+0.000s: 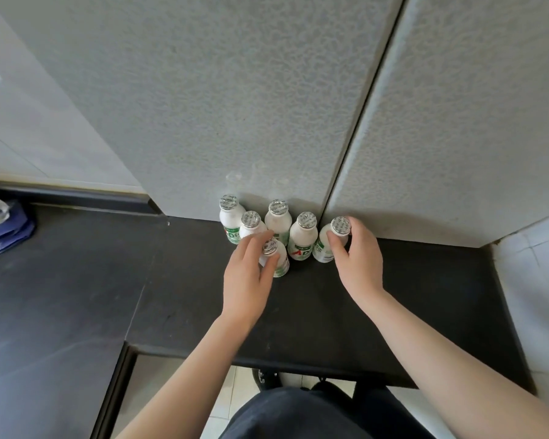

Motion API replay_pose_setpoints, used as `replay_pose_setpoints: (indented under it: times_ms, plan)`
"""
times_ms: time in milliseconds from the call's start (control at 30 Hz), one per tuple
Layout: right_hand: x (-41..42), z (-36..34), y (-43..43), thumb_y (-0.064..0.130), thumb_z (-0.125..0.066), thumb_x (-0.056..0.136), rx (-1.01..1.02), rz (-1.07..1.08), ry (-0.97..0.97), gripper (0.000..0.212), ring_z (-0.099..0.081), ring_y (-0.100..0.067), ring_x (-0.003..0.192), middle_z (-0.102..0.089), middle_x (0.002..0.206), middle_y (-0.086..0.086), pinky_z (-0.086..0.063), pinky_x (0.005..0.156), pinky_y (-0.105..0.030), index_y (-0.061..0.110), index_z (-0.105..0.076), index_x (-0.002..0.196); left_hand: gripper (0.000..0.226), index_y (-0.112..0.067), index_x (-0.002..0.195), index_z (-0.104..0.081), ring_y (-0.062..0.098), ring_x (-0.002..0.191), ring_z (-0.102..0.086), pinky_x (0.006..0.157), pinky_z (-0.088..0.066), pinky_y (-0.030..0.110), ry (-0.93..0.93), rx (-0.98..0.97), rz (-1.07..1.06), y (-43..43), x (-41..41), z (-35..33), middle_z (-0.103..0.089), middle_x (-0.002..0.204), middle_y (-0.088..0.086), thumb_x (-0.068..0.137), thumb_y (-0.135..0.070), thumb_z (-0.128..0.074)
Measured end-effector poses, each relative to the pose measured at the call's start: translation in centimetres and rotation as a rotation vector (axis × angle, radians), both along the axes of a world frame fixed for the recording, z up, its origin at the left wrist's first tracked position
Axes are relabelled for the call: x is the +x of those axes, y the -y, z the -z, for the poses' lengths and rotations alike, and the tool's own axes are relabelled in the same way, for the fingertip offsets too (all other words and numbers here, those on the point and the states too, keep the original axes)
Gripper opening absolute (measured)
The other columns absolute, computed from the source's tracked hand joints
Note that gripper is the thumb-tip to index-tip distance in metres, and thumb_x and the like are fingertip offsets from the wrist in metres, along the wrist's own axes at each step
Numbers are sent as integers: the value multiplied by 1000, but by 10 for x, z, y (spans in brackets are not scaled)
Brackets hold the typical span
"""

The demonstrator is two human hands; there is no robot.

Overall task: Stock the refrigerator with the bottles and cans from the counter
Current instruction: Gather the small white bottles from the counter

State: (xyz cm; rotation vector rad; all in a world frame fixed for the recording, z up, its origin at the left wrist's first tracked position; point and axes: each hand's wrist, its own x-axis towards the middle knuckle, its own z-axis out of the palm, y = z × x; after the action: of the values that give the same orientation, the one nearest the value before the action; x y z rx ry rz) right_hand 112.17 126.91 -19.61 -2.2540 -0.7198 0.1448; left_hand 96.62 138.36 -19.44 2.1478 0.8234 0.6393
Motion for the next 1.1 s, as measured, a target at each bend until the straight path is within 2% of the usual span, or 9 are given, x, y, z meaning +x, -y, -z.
replay_pose_setpoints:
  times_ms: [100, 200, 333, 467, 600, 733, 800, 967, 1100]
  plan:
    - [-11, -1, 13, 33, -51, 92, 83, 18, 10, 32, -56, -14, 96, -60, 104, 3, -41, 78, -23, 11, -54, 115, 34, -26, 128, -51, 0, 103, -53, 86, -48, 26, 65, -85, -72, 8, -16, -3, -46, 112, -31, 94, -28, -55]
    - [-26, -7, 27, 35, -52, 91, 189, -2, -70, 30, -56, -9, 95, -58, 103, 6, -47, 81, -27, 14, -52, 114, 33, -38, 125, -48, 2, 109, -54, 89, -50, 27, 115, -140, -120, 18, -35, -11, -47, 116, -34, 92, -38, -50]
    - [-54, -17, 45, 49, -49, 86, 247, -128, -133, 30, -56, 4, 96, -54, 98, 21, -45, 75, -12, 30, -49, 108, 36, -59, 112, -46, -1, 101, -58, 77, -49, 12, 176, -215, -238, 40, -66, -23, -51, 113, -33, 94, -29, -53]
    - [-79, -19, 56, 46, -51, 85, 227, -318, -189, 28, -59, 2, 96, -55, 98, 23, -49, 75, -17, 31, -49, 108, 39, -51, 114, -51, -1, 96, -59, 75, -47, 9, 258, -260, -406, 75, -103, -24, -57, 112, -24, 94, -18, -57]
    - [-113, -13, 57, 50, -50, 83, 211, -536, -248, 31, -59, 0, 96, -59, 97, 19, -49, 79, -22, 28, -53, 106, 32, -42, 115, -56, 7, 101, -61, 82, -50, 22, 314, -337, -636, 121, -153, -13, -62, 111, -10, 92, -19, -59]
    - [-164, -2, 52, 44, -54, 90, 174, -775, -348, 20, -58, 1, 91, -61, 95, 15, -44, 76, -12, 27, -54, 100, 31, -45, 110, -58, 3, 93, -62, 74, -48, 12, 352, -342, -889, 176, -214, -2, -64, 105, -14, 92, -20, -59]
    - [-194, 2, 56, 44, -53, 86, 145, -888, -382, 24, -56, 2, 87, -61, 93, 13, -41, 72, -8, 24, -55, 98, 30, -42, 109, -59, 2, 92, -61, 73, -47, 10, 344, -356, -1007, 206, -243, 0, -64, 102, -20, 92, -17, -59]
    - [-268, 9, 73, 60, -47, 80, 27, -1187, -447, 38, -58, 0, 83, -62, 89, 12, -43, 67, -10, 27, -55, 98, 34, -45, 106, -58, 0, 93, -60, 75, -49, 13, 340, -338, -1296, 275, -306, 4, -64, 101, -19, 90, -15, -60]
    - [-328, 10, 87, 61, -49, 78, -61, -1376, -480, 33, -60, -8, 85, -63, 92, 7, -46, 71, -19, 33, -56, 95, 32, -42, 106, -59, -1, 92, -59, 73, -46, 9, 391, -360, -1510, 324, -350, 11, -64, 102, -15, 90, -15, -61]
